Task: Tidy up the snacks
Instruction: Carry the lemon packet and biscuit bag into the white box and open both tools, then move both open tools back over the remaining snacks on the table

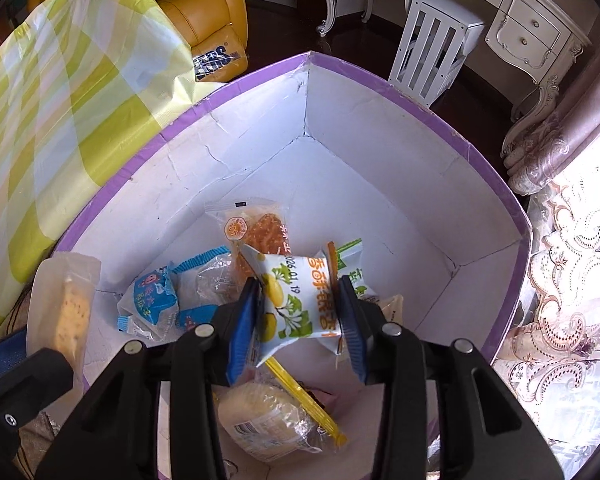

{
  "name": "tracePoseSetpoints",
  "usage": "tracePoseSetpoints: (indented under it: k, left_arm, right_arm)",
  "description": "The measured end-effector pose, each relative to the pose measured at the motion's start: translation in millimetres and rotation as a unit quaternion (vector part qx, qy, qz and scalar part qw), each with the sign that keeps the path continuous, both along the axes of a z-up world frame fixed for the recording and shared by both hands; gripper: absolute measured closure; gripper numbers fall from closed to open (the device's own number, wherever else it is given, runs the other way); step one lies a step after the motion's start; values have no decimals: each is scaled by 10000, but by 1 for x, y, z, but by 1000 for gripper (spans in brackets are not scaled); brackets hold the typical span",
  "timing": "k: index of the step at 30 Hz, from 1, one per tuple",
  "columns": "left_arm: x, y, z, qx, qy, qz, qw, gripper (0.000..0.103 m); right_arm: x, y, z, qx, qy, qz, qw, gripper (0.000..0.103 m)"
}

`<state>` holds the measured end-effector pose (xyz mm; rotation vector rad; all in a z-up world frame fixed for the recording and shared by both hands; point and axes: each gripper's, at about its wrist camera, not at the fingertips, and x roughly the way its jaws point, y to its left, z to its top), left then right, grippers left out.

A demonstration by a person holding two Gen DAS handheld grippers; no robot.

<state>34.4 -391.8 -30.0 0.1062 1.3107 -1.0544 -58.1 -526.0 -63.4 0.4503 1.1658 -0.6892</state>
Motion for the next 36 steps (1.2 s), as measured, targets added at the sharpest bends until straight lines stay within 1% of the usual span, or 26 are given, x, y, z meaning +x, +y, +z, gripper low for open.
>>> tracePoseSetpoints:
  k: [5, 7, 8, 10, 12, 13, 15, 18, 20, 22, 26, 30, 33, 36]
  left_arm:
    - [-4, -4, -1, 57, -27, -112, 9999, 68]
    - [-4, -5, -2, 117, -49, -123, 9998, 68]
    - [-4, -5, -3, 140, -31, -100, 9998, 66]
    - [-1, -5, -3, 129, -4, -42, 9999, 59]
    - [-2, -5, -1, 134, -54, 26, 9999, 47]
    - [-3, -4, 0, 142, -104, 56, 9998, 46]
    - [-5, -1, 4, 123, -206, 139, 9996, 39]
    - [-2, 12, 13, 16, -300, 443, 9986, 38]
    - [-1, 23, 20, 36, -508, 670, 9965, 38]
    - [1, 36, 27, 29, -680, 876, 9938, 38]
    - [11, 65, 39, 34, -979, 1244, 9874, 38]
    - [25, 103, 47, 75, -1267, 1693, 9774, 38]
    - [39, 134, 52, 104, -1405, 2119, 9671, 38]
    - [51, 169, 58, 182, -1655, 2580, 9517, 38]
  right_arm:
    - [-7, -5, -3, -18, 16, -127, 9999, 56]
    - [-12, -6, -3, -23, 8, -183, 9998, 47]
    - [-13, -6, -3, -32, 4, -201, 9998, 45]
    - [-16, -7, -2, -47, -37, -198, 9998, 37]
    - [-19, -6, 0, -74, -84, -173, 9998, 29]
    - [-20, -5, 1, -104, -130, -160, 9997, 27]
    - [-24, -5, 4, -124, -228, -166, 9995, 26]
    - [-26, -6, 9, -87, -416, -239, 9988, 26]
    - [-25, -3, 16, -93, -540, -193, 9983, 26]
    - [-20, 4, 27, -244, -639, -67, 9976, 26]
    - [-5, 20, 49, -439, -859, 163, 9952, 25]
    - [20, 42, 67, -415, -1034, 480, 9926, 25]
    - [41, 61, 78, -357, -1241, 746, 9888, 25]
    - [63, 80, 81, -251, -1365, 957, 9857, 24]
